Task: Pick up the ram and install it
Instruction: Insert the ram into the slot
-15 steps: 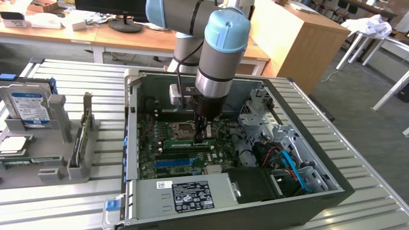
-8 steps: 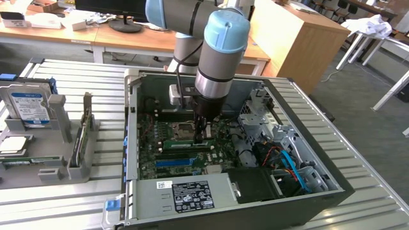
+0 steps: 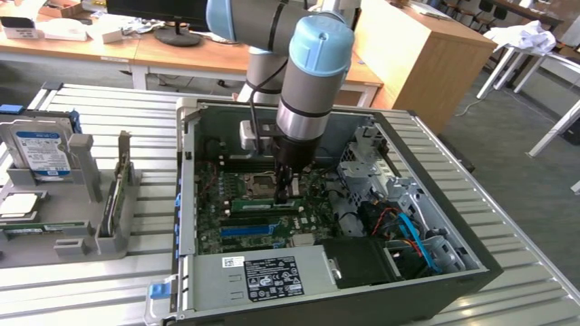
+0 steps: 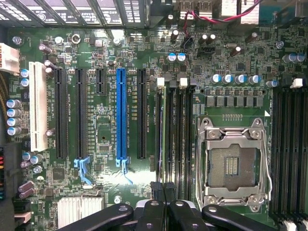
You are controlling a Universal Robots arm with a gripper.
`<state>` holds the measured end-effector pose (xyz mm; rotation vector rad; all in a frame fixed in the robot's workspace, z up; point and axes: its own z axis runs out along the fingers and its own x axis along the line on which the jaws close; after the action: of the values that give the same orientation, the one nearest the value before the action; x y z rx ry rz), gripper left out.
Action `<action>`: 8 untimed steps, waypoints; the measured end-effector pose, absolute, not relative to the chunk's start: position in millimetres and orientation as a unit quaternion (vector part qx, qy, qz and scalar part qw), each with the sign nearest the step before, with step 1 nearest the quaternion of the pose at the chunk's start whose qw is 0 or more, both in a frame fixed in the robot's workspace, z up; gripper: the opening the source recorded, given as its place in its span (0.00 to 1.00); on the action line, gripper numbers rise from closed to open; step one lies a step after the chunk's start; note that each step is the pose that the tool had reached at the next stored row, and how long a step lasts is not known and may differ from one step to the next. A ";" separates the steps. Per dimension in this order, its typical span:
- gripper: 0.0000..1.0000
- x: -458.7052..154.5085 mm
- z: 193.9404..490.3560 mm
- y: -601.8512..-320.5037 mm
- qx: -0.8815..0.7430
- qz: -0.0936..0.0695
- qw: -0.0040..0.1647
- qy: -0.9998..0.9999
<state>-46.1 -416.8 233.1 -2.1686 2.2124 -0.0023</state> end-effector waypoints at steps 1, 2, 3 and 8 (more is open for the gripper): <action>0.12 -46.1 232.9 -416.7 -0.700 -0.001 0.022 0.714; 0.12 -46.1 232.9 -416.7 -0.700 -0.001 0.022 0.714; 0.12 -46.1 232.9 -416.7 -0.700 -0.001 0.022 0.714; 0.12 -46.1 232.8 -416.7 -0.700 -0.001 0.022 0.714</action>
<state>-46.1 -416.7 232.8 -2.1697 2.2112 -0.0023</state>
